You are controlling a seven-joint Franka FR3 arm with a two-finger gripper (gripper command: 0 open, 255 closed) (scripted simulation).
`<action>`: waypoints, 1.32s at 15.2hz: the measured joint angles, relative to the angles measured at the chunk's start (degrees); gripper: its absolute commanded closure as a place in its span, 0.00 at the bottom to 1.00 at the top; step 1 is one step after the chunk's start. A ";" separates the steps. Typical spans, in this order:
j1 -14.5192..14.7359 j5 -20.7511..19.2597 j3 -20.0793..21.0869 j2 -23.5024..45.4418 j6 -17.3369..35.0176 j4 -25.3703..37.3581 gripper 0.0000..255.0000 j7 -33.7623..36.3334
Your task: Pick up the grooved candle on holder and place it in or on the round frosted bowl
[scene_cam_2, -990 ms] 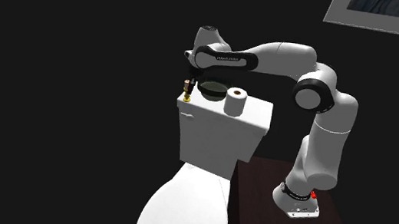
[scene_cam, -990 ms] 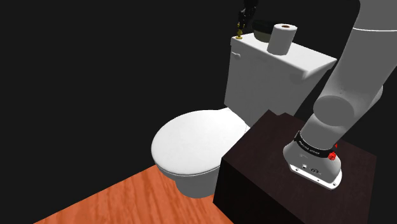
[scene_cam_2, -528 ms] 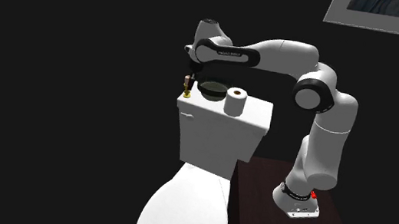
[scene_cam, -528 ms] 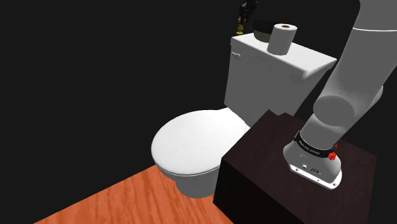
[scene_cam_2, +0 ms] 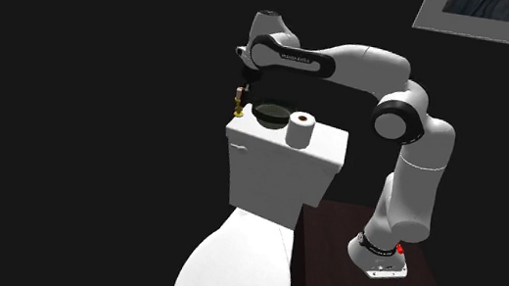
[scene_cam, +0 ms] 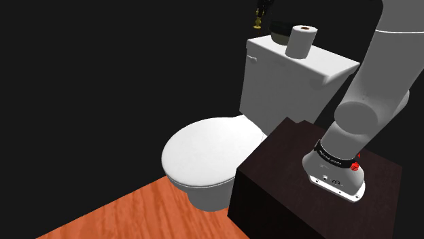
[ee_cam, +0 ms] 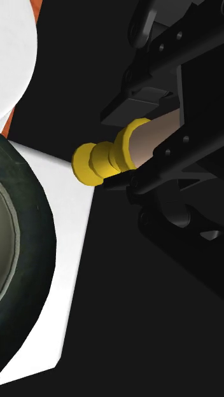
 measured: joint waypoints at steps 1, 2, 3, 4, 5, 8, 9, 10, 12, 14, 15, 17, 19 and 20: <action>-0.11 0.12 -0.02 0.35 -0.84 1.18 1.00 -0.03; -0.17 0.13 -0.05 0.37 -1.63 1.97 1.00 -0.03; -0.20 0.11 -0.07 0.32 -2.27 2.57 1.00 0.00; -0.42 0.34 -0.12 0.91 -3.46 4.33 1.00 -0.11; -0.49 0.41 -0.13 1.19 -4.37 5.49 1.00 -0.04; -0.74 0.65 -0.17 1.89 -6.97 8.75 1.00 0.04; -0.98 0.86 -0.22 2.37 -7.84 10.08 1.00 -0.11; -1.14 1.04 -0.24 2.88 -8.88 11.60 1.00 -0.08; -1.46 1.38 -0.26 3.84 -10.99 14.64 1.00 -0.04; -1.85 1.74 -0.29 4.75 -13.05 17.55 1.00 -0.05; -2.13 1.99 -0.31 5.40 -14.22 19.36 1.00 -0.07; -2.68 2.47 -0.35 6.58 -16.55 22.82 1.00 -0.11; -3.39 3.09 -0.36 8.10 -18.81 26.57 1.00 -0.16; -3.48 2.93 -0.51 7.26 -18.88 25.74 1.00 -0.56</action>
